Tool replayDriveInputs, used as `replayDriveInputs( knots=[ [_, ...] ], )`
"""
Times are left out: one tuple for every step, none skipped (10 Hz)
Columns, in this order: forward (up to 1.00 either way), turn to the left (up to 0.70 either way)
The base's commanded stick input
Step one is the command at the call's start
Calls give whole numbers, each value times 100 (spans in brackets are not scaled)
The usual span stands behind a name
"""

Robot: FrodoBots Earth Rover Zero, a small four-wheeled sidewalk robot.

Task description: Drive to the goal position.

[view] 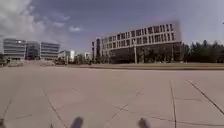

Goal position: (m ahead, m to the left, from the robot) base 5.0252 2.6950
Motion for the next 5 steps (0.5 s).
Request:
replayDriveInputs(
  knots=[
    [100, 39],
    [99, 39],
    [99, 39],
    [99, 39],
    [99, 39]
  ],
)
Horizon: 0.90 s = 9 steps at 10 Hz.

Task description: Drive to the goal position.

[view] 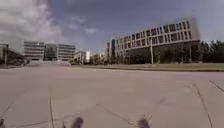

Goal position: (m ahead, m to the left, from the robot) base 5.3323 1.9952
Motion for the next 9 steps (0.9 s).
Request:
replayDriveInputs(
  knots=[
    [99, 39],
    [99, 39],
    [99, 39],
    [99, 39],
    [99, 39],
    [99, 39],
    [99, 39],
    [99, 20],
    [99, 1]
  ],
)
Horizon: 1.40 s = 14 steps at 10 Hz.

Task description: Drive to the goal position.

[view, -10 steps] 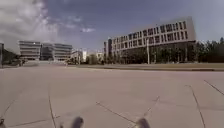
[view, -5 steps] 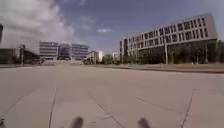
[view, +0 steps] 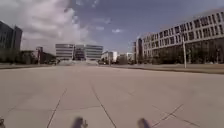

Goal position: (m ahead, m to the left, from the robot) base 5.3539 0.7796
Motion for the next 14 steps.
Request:
replayDriveInputs(
  knots=[
    [99, 1],
    [99, 1],
    [99, 1],
    [99, 0],
    [99, -1],
    [100, 0],
    [100, 1],
    [99, -1],
    [99, 0],
    [99, 1],
    [99, 0],
    [99, -1],
    [99, -1],
    [99, 26]
  ],
)
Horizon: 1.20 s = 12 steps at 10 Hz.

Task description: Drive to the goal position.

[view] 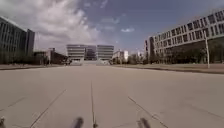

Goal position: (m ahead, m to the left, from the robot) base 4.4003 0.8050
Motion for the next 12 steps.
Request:
replayDriveInputs(
  knots=[
    [99, 39],
    [99, 39],
    [99, 39],
    [99, 39],
    [99, 39],
    [99, 39],
    [99, 39],
    [99, -1],
    [99, -1],
    [99, -1],
    [99, -1],
    [100, -1]
  ],
)
